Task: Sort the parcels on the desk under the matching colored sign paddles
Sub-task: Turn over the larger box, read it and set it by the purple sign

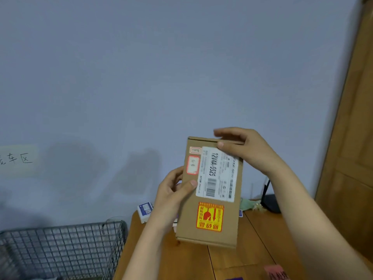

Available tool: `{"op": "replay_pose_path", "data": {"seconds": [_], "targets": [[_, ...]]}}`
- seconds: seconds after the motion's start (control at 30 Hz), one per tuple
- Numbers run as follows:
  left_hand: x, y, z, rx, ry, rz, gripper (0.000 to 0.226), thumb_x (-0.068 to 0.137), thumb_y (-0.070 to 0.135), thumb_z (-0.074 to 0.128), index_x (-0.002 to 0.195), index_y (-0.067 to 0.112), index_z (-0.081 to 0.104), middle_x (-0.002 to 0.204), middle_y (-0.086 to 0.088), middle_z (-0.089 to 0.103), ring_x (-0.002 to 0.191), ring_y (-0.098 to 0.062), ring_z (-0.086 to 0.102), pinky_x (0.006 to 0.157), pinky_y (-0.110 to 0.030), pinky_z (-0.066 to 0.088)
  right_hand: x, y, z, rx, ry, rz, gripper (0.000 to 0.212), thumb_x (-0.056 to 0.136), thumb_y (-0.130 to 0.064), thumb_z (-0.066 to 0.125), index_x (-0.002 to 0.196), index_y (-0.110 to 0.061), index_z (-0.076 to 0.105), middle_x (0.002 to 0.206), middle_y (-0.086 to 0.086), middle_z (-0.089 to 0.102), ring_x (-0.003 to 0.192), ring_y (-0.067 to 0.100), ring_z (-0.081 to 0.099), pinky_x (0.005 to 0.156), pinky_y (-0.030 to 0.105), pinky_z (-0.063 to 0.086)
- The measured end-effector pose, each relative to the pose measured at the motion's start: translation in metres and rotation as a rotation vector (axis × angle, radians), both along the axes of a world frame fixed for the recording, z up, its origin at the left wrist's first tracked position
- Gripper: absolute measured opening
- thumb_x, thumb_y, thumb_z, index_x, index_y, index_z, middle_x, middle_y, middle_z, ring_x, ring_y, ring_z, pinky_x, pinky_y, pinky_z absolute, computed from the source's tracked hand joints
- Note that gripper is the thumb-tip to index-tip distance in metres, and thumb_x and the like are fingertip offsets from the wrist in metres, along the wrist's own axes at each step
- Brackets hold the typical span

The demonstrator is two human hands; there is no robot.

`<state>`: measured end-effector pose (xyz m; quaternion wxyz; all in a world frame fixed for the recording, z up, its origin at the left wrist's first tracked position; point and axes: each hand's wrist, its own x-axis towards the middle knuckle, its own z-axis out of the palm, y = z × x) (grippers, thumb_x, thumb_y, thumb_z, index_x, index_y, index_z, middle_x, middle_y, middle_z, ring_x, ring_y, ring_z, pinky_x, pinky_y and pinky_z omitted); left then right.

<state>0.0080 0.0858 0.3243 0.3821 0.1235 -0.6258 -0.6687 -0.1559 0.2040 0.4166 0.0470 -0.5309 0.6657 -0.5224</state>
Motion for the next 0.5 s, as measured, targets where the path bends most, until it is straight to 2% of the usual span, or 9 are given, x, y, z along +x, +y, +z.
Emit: {"op": "replay_pose_path", "data": {"seconds": [0.07,0.1,0.17,0.23,0.3,0.4,0.5], "targets": [[-0.005,-0.001,0.000,0.090,0.082,0.092,0.034,0.081,0.013,0.070,0.113,0.016,0.057,0.105,-0.004,0.070,0.082,-0.018,0.071,0.062,-0.029,0.057,0.002,0.001,-0.015,-0.179,-0.022,-0.096,0.044,0.085,-0.031,0.064,0.127,-0.029,0.054,0.128,-0.010,0.059,0.115,0.006,0.057,0.097,0.026,0.045],[-0.008,-0.002,0.000,0.151,0.130,0.134,0.027,0.086,0.012,0.065,0.110,0.017,0.055,0.103,-0.002,0.069,0.081,-0.016,0.069,0.062,-0.029,0.055,0.005,0.002,-0.023,-0.237,-0.070,-0.116,0.048,0.085,-0.032,0.062,0.132,-0.028,0.049,0.130,-0.011,0.056,0.118,0.005,0.054,0.101,0.027,0.042],[-0.015,-0.003,0.002,0.321,0.248,0.144,0.019,0.089,0.009,0.058,0.104,0.018,0.051,0.097,0.002,0.068,0.082,-0.014,0.066,0.064,-0.031,0.053,0.013,0.004,-0.041,-0.252,-0.183,-0.106,0.060,0.082,-0.039,0.058,0.138,-0.026,0.040,0.132,-0.012,0.051,0.117,0.003,0.052,0.101,0.026,0.041],[-0.021,-0.004,0.001,0.493,0.356,0.100,0.019,0.089,0.005,0.056,0.103,0.015,0.048,0.096,0.000,0.066,0.087,-0.017,0.064,0.066,-0.033,0.054,0.024,0.003,-0.058,-0.184,-0.271,-0.077,0.074,0.074,-0.047,0.055,0.142,-0.027,0.034,0.132,-0.011,0.047,0.117,0.005,0.049,0.099,0.024,0.042],[-0.025,-0.003,-0.005,0.582,0.415,0.069,0.027,0.087,0.004,0.060,0.108,0.011,0.045,0.101,-0.006,0.067,0.095,-0.023,0.063,0.074,-0.038,0.056,0.031,-0.001,-0.073,-0.156,-0.319,-0.099,0.074,0.075,-0.045,0.055,0.143,-0.028,0.030,0.137,-0.009,0.044,0.123,0.007,0.045,0.097,0.023,0.042],[-0.031,0.002,-0.014,0.631,0.477,-0.003,0.057,0.076,0.011,0.065,0.128,0.003,0.043,0.125,-0.021,0.060,0.109,-0.030,0.059,0.087,-0.044,0.052,0.030,-0.010,-0.089,-0.246,-0.505,-0.198,0.071,0.085,-0.032,0.061,0.145,-0.028,0.024,0.148,-0.004,0.035,0.131,0.016,0.044,0.106,0.040,0.042],[-0.035,0.010,-0.018,0.671,0.538,-0.049,0.071,0.075,0.012,0.061,0.140,0.002,0.034,0.135,-0.022,0.053,0.118,-0.033,0.054,0.090,-0.044,0.050,0.029,-0.017,-0.098,-0.287,-0.707,-0.124,0.053,0.088,-0.026,0.062,0.134,-0.026,0.037,0.135,0.003,0.054,0.113,0.020,0.061,0.094,0.043,0.051]]}}
